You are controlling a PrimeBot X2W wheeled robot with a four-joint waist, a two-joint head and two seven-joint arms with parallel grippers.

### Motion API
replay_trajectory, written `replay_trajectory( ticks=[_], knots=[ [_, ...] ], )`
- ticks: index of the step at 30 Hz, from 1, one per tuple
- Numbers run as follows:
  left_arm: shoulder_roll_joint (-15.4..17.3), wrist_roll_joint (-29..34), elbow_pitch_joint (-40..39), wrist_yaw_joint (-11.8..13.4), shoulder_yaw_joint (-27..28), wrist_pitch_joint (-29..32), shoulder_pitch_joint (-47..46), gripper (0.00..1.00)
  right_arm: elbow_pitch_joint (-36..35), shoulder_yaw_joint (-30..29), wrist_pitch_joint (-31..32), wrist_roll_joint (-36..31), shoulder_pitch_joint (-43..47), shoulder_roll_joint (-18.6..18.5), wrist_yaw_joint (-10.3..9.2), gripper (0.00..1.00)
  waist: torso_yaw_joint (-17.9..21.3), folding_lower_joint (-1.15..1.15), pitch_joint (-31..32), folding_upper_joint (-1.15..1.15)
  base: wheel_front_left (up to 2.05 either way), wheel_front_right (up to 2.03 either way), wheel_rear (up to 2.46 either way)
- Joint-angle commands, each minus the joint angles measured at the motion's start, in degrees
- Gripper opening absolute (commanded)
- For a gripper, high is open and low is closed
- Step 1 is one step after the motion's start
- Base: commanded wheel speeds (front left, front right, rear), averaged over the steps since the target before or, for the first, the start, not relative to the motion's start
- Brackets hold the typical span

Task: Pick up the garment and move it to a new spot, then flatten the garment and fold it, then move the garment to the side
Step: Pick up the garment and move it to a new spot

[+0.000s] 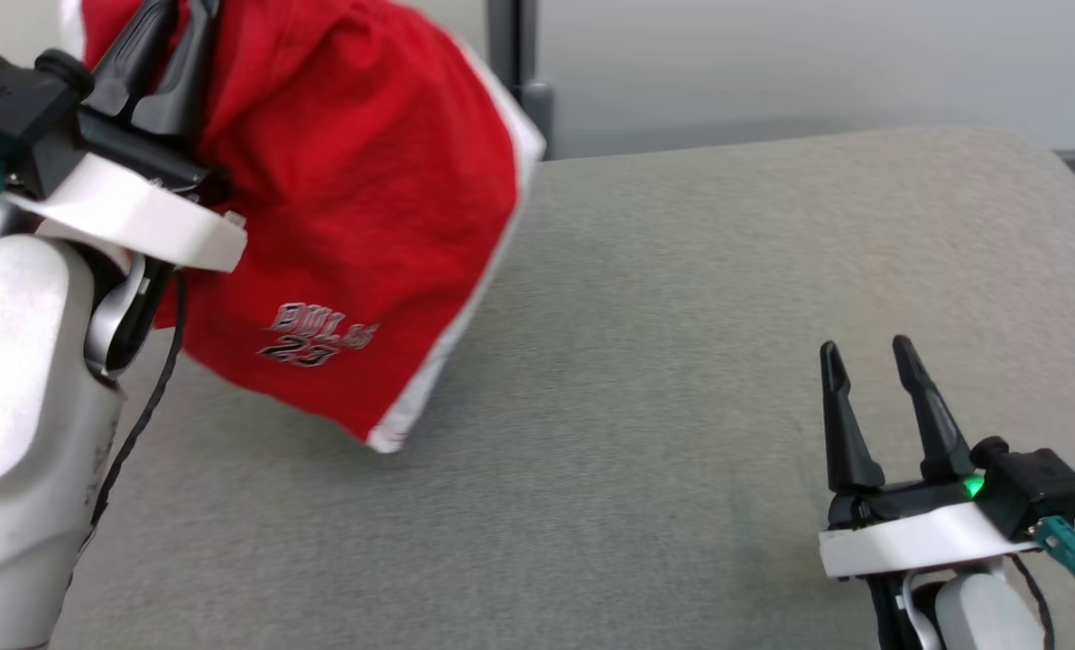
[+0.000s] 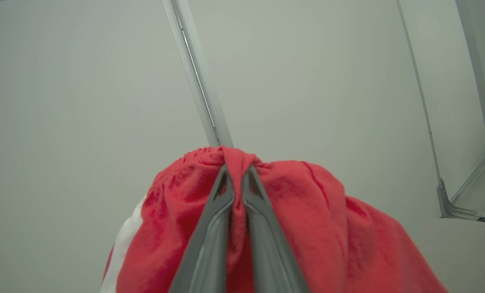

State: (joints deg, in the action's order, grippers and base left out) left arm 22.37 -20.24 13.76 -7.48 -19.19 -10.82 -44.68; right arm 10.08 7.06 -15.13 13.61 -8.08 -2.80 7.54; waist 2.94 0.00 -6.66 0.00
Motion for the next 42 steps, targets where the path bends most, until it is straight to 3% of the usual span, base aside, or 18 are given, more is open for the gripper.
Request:
replay_trajectory(
  ticks=[1,8,15,21,28,29,30,35,42],
  knots=[
    [-0.1,-0.2,-0.6,0.1,0.1,-0.1,-1.1,0.00,-0.4,-0.1,0.0,0.1,-0.5,-0.2,-0.10,1.00,3.1,0.00,-0.9,0.00,0.00,0.00,0.00],
    [-2.6,-1.1,-3.6,0.5,-2.8,1.0,1.2,0.00,-3.1,-1.9,0.0,1.1,-1.6,-0.1,-0.08,1.00,10.1,0.00,-4.1,0.00,0.00,0.00,0.00],
    [-5.7,-2.5,2.3,0.3,-7.1,-0.7,9.0,0.00,-3.8,-2.1,0.0,2.3,-2.1,-0.1,-0.06,1.00,14.0,0.00,-9.0,0.00,0.00,0.00,0.00],
    [-9.7,-3.0,12.5,0.1,-12.3,-2.9,12.9,0.00,-3.6,-1.8,0.0,2.4,-2.3,-0.1,-0.06,1.00,13.8,0.00,-11.6,0.00,0.00,0.00,0.00],
    [-14.7,-5.9,19.9,0.0,-17.7,-4.1,14.2,0.00,-2.6,-1.9,0.0,0.5,-1.7,-0.2,-0.06,1.00,9.6,0.00,-9.5,0.00,0.00,0.00,0.00],
    [-15.0,-6.3,20.4,0.0,-17.9,-4.2,14.5,0.40,-2.6,-1.7,0.0,0.3,-1.7,-0.2,-0.06,1.00,9.0,0.00,-8.9,0.00,0.00,0.00,0.00],
    [-15.2,-6.5,20.6,0.0,-17.9,-4.3,15.0,1.00,-2.6,-1.6,0.0,0.0,-1.5,-0.2,-0.06,1.00,8.3,0.00,-8.2,0.00,0.00,0.00,0.00],
    [-16.7,-6.0,14.3,0.6,-13.9,-4.4,18.3,1.00,-2.5,-1.4,0.0,-1.4,-0.1,-0.2,-0.06,1.00,4.6,0.00,-4.7,0.00,0.00,0.00,0.00],
    [-16.5,-0.2,-0.7,5.3,-2.8,-4.3,28.0,1.00,-2.3,-1.5,0.0,-2.1,1.8,-0.2,-0.06,1.00,1.0,0.00,-0.9,0.00,0.00,0.00,0.00]
  ],
)
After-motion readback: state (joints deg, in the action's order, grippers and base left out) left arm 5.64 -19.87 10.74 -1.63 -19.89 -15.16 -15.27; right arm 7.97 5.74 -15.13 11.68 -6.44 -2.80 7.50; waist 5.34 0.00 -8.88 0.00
